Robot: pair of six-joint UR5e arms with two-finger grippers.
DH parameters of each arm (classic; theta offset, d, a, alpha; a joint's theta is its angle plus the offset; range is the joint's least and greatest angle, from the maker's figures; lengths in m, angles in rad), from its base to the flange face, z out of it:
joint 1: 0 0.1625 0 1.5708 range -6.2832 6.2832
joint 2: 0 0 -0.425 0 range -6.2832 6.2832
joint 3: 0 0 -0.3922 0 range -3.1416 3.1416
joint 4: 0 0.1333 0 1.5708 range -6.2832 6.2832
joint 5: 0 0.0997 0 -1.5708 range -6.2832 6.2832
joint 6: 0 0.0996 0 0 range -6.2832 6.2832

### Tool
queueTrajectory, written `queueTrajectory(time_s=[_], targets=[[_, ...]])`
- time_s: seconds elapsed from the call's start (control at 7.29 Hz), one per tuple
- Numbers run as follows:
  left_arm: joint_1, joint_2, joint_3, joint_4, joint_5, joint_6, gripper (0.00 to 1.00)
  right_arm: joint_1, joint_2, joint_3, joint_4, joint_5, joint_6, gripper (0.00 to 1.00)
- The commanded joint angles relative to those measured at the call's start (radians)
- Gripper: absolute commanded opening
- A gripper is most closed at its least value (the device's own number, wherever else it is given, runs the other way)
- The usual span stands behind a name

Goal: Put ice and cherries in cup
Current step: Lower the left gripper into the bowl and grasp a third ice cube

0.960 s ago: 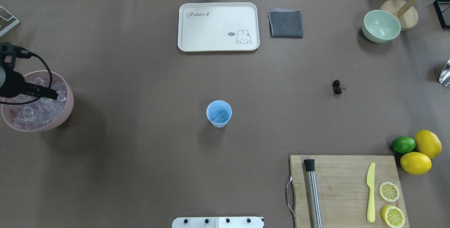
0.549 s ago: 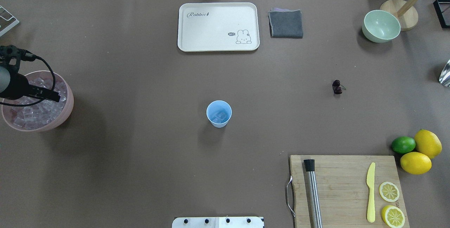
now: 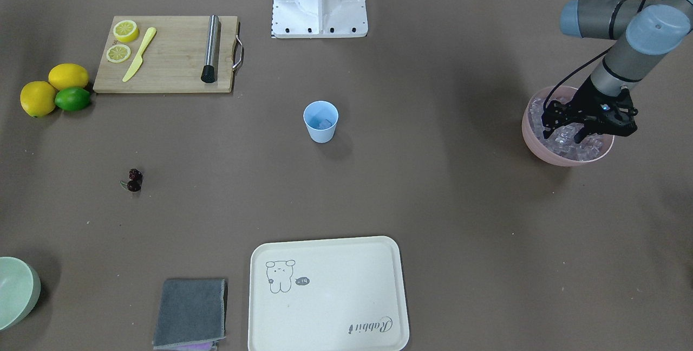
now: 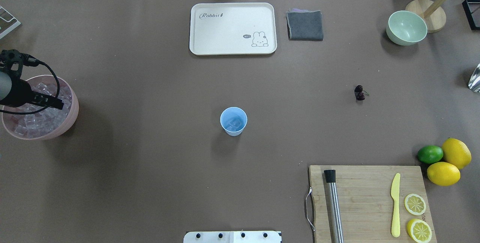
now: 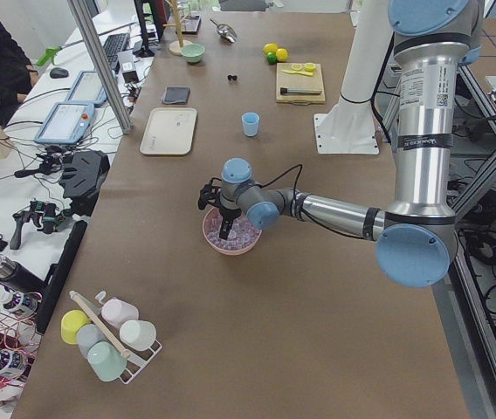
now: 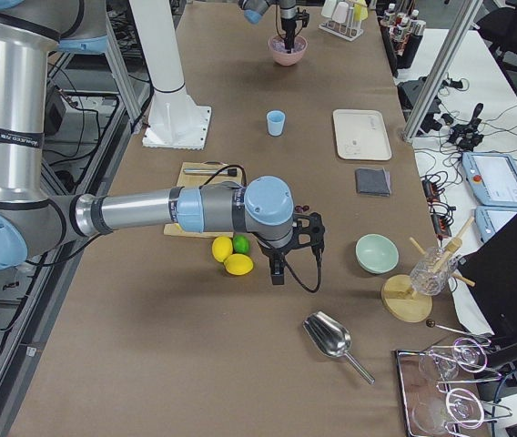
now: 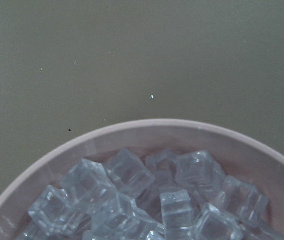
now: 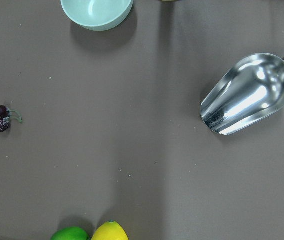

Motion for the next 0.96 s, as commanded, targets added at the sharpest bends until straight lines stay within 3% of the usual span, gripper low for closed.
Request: queueTrajectory(time_s=[0.0,0.55,0.82], targets=[[-0.005,0.01,-0.031,0.005,-0.004,0.003,0.01,0.0,0.001,0.0,0.0,0.001,0.002,1.0],[-0.055,0.015,-0.074,0.014,-0.058,0.02,0.0,0.0,0.001,-0.002,0.0,0.004,0.002,1.0],[-0.118,0.009,-0.173,0.05,-0.084,0.02,0.0,-0.002,0.001,-0.002,0.0,0.004,0.002,1.0]])
